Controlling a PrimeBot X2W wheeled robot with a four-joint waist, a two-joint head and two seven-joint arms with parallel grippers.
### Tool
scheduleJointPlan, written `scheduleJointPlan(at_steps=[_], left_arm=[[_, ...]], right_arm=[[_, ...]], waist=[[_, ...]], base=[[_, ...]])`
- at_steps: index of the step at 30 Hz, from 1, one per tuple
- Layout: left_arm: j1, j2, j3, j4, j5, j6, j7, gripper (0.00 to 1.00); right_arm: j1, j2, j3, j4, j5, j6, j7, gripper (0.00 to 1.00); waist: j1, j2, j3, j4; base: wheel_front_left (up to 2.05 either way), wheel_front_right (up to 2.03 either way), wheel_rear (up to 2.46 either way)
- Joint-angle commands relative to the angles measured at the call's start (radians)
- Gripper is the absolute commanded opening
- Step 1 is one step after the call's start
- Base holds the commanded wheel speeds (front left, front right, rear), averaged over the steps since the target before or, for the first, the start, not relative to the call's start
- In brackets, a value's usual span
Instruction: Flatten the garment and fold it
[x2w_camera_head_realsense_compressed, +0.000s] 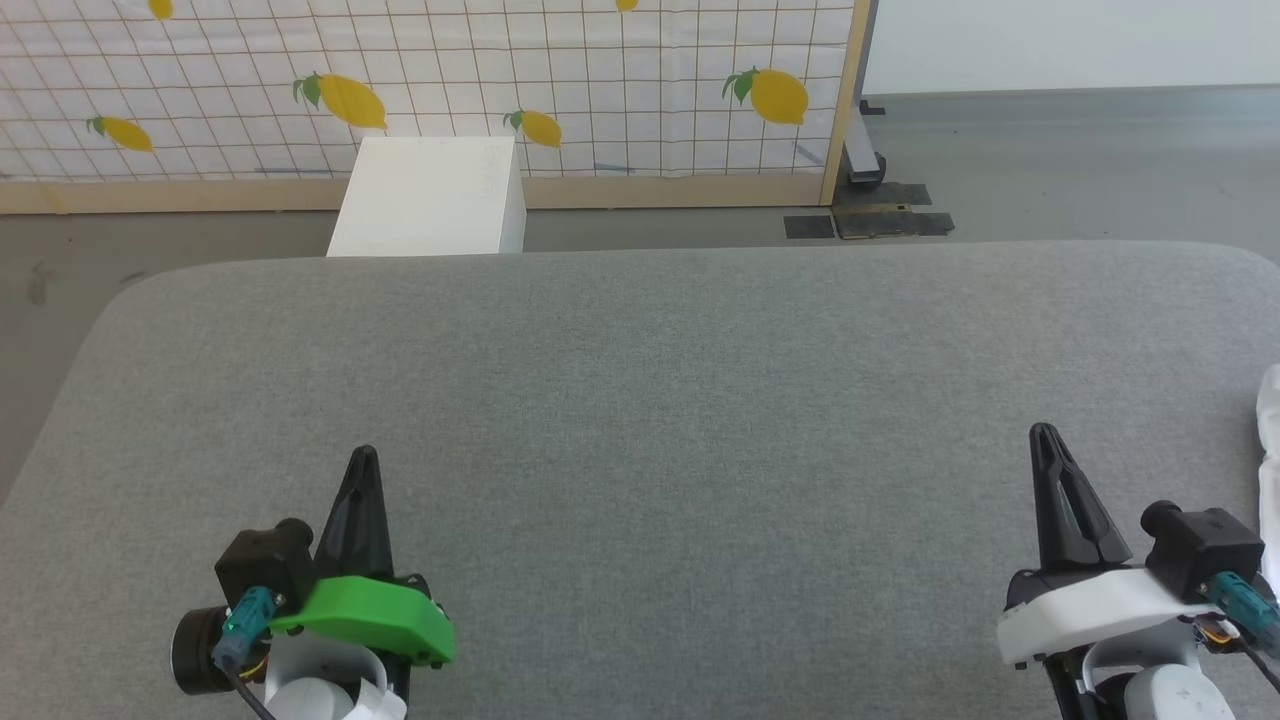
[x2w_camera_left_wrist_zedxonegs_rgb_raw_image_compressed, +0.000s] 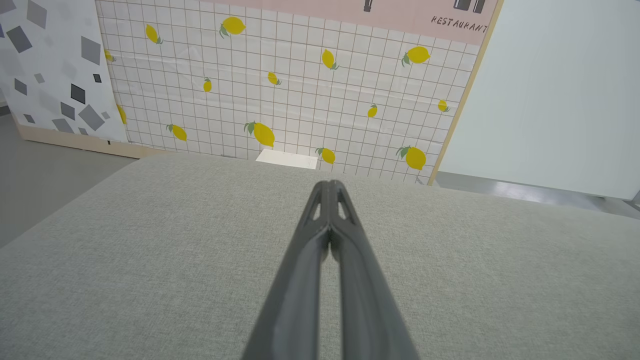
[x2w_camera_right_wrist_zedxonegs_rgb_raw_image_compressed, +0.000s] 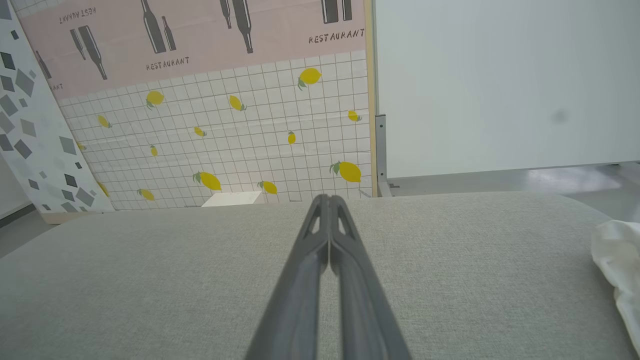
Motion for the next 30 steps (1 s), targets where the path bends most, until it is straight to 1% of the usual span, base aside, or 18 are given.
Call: scheduleJointPlan(at_steps=[1,30], left_arm=[[0.003,-0.002,0.003,-0.006,0.012,-0.003,0.004,0.0],[0.018,-0.015,0.022,-0.044,0.077,-0.015,0.059,0.0]], right_arm=[[0.002,0.0,0.003,-0.007,-0.008,0.0,0.006,0.0],[0.011,0.001,0.018,-0.042,-0.046,0.0,0.056,0.0]], waist=[[0.0001,0.0005,0.0,0.0],[0.0001,0.0025,0.004,-0.001]], base=[[0.0,0.0,0.0],[0.0,0.0,0.0]])
